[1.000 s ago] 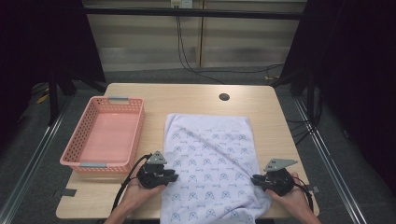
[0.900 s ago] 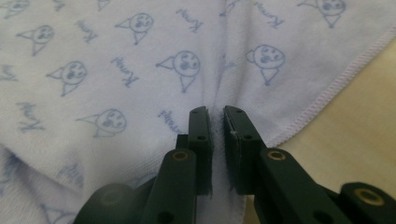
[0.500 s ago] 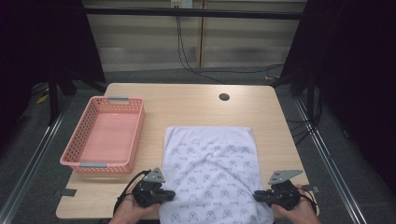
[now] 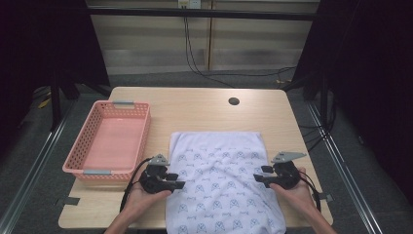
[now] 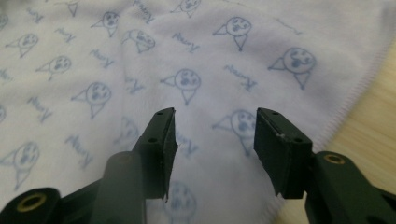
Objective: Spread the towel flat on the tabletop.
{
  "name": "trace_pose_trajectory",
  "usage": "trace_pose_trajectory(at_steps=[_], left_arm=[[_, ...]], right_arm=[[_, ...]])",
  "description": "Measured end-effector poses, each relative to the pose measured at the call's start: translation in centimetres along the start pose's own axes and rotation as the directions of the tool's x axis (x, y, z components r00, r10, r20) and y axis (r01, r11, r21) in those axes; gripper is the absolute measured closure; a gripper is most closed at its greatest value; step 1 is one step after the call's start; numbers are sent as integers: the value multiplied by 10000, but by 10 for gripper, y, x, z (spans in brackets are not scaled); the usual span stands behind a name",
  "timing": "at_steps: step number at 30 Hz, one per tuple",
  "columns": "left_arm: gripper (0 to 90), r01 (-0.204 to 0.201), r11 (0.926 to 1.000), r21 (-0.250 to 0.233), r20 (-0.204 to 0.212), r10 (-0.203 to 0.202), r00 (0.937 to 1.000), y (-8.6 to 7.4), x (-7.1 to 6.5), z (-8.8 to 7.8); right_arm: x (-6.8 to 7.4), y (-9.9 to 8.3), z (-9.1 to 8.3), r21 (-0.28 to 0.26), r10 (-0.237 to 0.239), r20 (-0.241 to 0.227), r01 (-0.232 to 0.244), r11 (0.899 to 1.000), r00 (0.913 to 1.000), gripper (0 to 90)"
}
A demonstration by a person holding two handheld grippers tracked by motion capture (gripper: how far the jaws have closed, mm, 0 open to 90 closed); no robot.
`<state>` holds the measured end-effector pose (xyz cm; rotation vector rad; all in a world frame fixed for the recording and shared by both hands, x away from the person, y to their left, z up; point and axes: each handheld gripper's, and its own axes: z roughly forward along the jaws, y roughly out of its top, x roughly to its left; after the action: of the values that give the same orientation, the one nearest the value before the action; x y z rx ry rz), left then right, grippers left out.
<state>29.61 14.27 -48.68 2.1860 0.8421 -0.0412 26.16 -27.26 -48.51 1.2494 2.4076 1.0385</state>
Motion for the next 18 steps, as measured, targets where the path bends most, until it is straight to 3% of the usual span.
trace_pose_trajectory(at_steps=[1,3,5,8,12,16,17,18], left_arm=[[528,44,9999,-156,-93,-45,9999,2,3,1],[524,268,9993,-262,-149,-272,9995,3,7,2],[541,21,10000,18,-224,-21,9997,2,5,6],[530,-202,9998,60,-373,204,9991,-3,0,9],[527,-76,9999,-67,-39,75,10000,-7,-8,10],[527,-598,9981,117,-144,600,9981,-8,-18,12],[526,-438,9990,87,-3,438,9990,-8,-20,12],[523,-64,10000,50,442,61,9990,-9,-21,13]], right_arm=[[-1,3,7,53,113,-132,-112,9999,9998,475],[0,6,18,308,-279,193,273,9992,9994,472],[3,7,24,392,-659,276,648,9971,9974,496],[2,4,20,428,-853,354,837,9956,9957,561],[1,-1,13,531,-784,354,764,9957,9963,665],[4,-9,4,663,-744,371,719,9952,9965,671],[4,-12,1,684,-778,344,754,9948,9964,670],[5,-15,-2,706,-707,325,682,9952,9970,673]])
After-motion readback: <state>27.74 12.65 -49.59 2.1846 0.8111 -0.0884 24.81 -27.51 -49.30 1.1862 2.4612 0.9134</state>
